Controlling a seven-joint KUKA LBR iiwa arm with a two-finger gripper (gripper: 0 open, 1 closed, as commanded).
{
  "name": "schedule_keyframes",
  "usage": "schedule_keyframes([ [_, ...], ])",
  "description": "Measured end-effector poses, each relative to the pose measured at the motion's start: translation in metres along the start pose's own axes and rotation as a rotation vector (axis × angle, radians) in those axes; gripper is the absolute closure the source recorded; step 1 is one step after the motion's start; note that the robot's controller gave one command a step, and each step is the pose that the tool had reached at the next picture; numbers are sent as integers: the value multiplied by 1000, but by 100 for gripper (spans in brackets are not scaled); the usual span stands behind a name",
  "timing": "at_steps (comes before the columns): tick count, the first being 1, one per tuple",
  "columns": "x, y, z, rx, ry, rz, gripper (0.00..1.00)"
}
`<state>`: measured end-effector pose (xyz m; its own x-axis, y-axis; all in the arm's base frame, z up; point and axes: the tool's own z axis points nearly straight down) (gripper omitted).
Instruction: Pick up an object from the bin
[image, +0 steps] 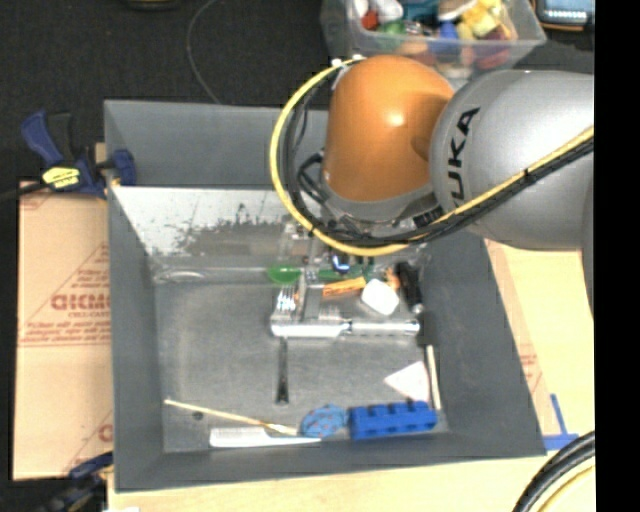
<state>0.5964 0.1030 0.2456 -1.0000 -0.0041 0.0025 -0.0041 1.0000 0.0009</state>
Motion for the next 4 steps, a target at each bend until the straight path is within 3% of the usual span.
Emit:
schedule_keyframes([
  [1,-1,-1,-3,-1,-6,3,0],
  [2,-7,-68,127,1,-13,-48,0],
  [3,-24,-84,175,-6,-18,262,0],
  [4,-13,-90,174,2,-10,12,0],
])
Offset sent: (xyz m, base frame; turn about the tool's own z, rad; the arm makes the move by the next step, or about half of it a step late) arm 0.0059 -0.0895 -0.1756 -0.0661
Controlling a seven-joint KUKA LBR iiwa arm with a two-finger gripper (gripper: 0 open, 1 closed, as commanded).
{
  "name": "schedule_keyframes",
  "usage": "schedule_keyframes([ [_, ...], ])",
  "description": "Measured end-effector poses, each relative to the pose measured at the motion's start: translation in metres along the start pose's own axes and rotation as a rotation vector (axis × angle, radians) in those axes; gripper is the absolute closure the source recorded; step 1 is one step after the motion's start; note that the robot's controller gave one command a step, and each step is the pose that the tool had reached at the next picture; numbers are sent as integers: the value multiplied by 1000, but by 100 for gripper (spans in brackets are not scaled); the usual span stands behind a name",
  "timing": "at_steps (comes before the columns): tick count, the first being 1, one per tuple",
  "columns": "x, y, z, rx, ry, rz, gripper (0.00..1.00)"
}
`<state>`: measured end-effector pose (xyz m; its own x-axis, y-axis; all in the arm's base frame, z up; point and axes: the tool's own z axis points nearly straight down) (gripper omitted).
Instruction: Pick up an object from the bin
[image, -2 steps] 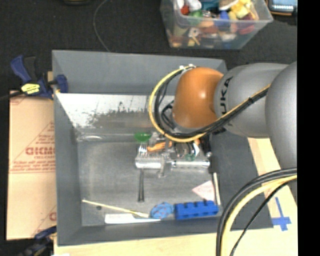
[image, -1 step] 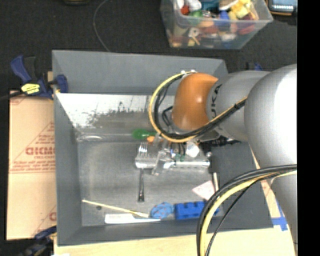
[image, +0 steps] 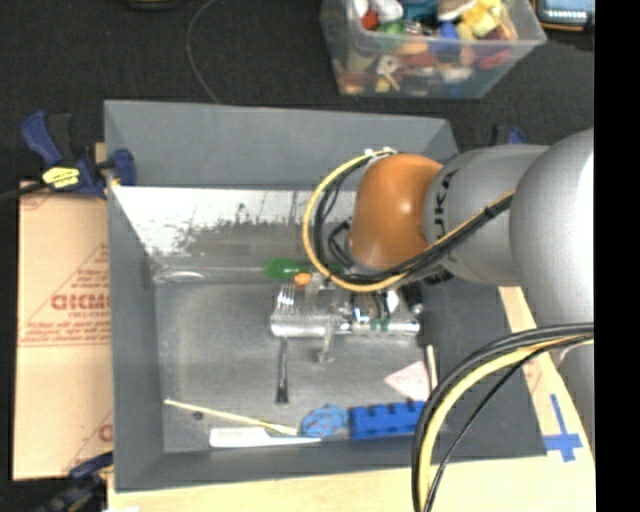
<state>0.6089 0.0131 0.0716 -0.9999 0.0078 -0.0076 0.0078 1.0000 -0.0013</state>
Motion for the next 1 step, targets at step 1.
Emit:
schedule_keyframes([
  [1,-12,5,-1,-8,-12,242,0],
])
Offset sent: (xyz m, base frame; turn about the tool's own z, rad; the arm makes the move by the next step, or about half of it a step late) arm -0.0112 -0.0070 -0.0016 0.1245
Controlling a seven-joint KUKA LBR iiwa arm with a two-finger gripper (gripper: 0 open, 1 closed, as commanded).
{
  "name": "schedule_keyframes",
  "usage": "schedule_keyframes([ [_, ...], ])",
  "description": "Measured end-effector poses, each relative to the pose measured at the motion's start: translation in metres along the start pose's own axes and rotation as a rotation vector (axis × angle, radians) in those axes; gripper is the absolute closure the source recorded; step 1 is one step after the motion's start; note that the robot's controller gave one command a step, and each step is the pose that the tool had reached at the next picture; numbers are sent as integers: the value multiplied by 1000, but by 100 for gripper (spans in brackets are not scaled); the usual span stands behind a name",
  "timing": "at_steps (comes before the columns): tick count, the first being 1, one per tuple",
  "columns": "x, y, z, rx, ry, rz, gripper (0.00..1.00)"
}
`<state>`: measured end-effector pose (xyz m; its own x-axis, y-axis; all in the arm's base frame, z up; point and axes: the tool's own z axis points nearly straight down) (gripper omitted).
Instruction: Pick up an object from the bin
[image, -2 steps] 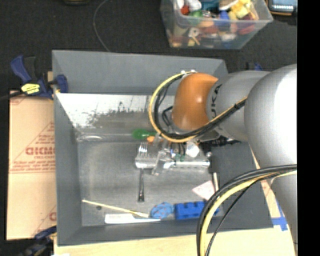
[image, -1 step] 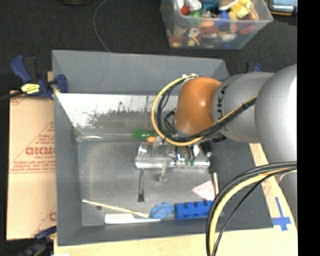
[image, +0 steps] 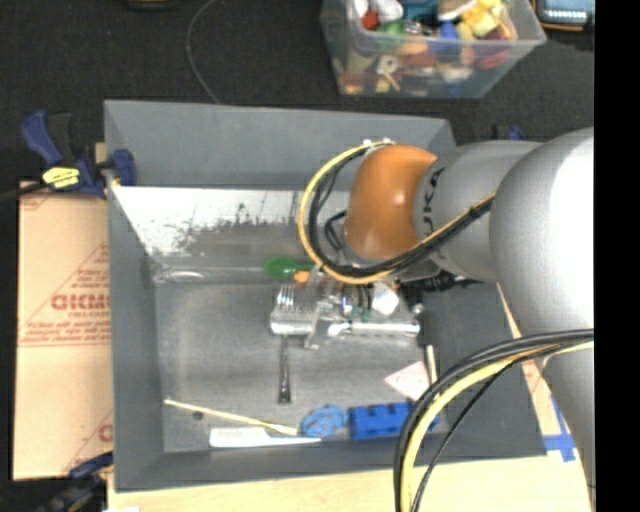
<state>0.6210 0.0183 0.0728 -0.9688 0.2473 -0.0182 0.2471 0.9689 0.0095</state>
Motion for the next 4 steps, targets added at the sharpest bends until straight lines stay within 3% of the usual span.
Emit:
schedule_keyframes([
  [1,19,-19,2,5,5,-116,100],
  [3,19,-19,-12,5,4,-115,100],
  [4,20,-19,-40,6,10,-114,100],
])
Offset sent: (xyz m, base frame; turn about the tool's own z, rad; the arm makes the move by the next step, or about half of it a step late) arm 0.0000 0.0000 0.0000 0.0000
